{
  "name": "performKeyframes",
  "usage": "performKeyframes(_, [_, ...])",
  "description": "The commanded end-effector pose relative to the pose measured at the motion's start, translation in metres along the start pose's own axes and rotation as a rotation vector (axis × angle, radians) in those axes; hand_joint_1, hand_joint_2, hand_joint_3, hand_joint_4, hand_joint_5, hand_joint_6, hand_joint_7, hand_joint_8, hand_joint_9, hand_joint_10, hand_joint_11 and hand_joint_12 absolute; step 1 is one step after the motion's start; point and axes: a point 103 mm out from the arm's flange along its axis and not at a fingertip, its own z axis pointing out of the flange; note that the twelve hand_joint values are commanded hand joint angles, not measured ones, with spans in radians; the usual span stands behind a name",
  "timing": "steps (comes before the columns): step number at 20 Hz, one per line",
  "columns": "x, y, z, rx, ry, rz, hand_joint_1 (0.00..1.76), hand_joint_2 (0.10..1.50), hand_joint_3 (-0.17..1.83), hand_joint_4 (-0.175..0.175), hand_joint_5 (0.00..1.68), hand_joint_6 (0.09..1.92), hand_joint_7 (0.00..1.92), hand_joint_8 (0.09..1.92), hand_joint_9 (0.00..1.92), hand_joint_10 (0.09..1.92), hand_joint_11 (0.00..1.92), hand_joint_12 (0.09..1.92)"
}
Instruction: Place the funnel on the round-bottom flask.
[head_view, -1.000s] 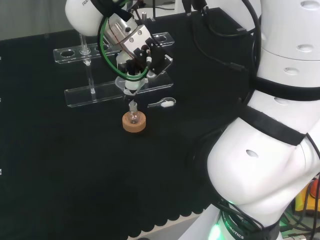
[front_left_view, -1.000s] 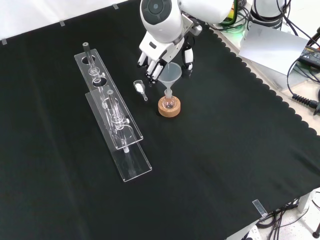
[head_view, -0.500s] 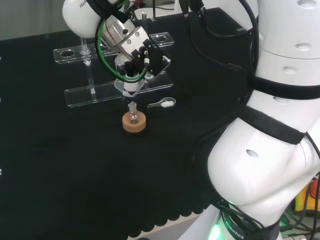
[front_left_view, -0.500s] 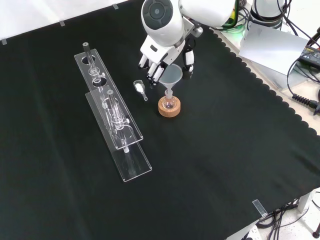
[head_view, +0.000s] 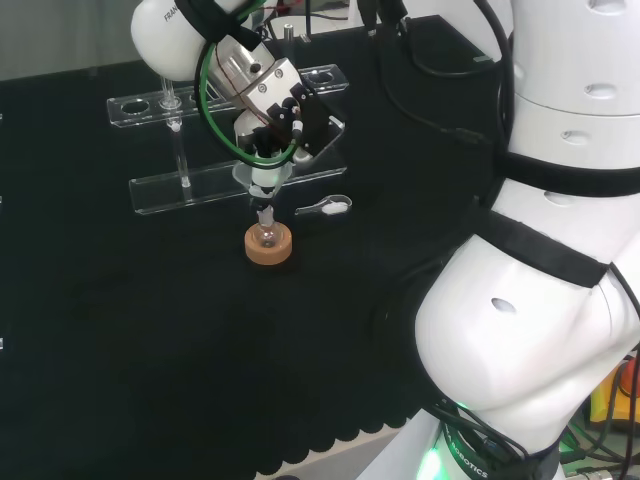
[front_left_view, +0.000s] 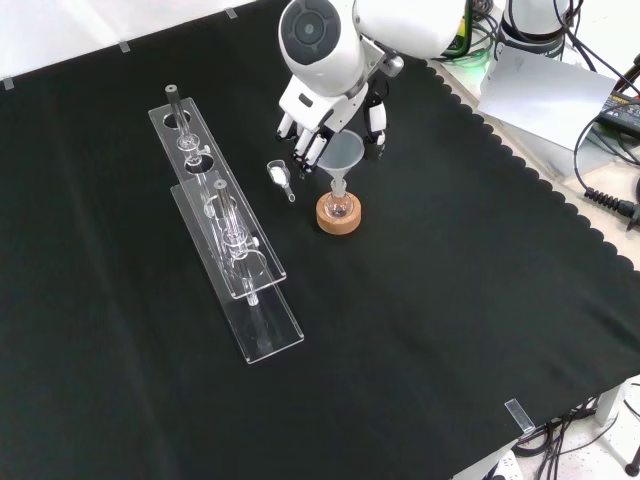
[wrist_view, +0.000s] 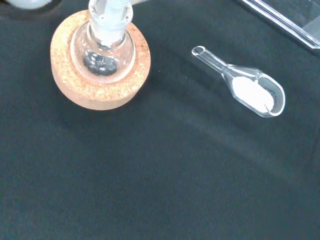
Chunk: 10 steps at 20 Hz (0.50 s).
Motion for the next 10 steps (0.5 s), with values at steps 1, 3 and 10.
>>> performKeyframes(1, [-0.0036, -0.0002, 0.0049, -0.005, 0.009, -0.002, 0.84, 0.72, 0.62, -0.008, 0.61, 0.59, 0.62, 0.7, 1.03, 0.57, 0.51, 1.26])
performKeyframes(3, [-0.0051, 0.0, 0.0069, -0.005, 0.012, -0.004, 0.83, 0.72, 0.62, -0.011, 0.59, 0.58, 0.61, 0.7, 1.02, 0.56, 0.51, 1.26])
performKeyframes(10, [-0.0067, -0.0006, 0.0091, 0.021, 0.003, -0.011, 0.74, 0.68, 0.61, -0.025, 0.29, 0.15, 0.39, 0.74, 0.82, 0.64, 0.44, 1.3])
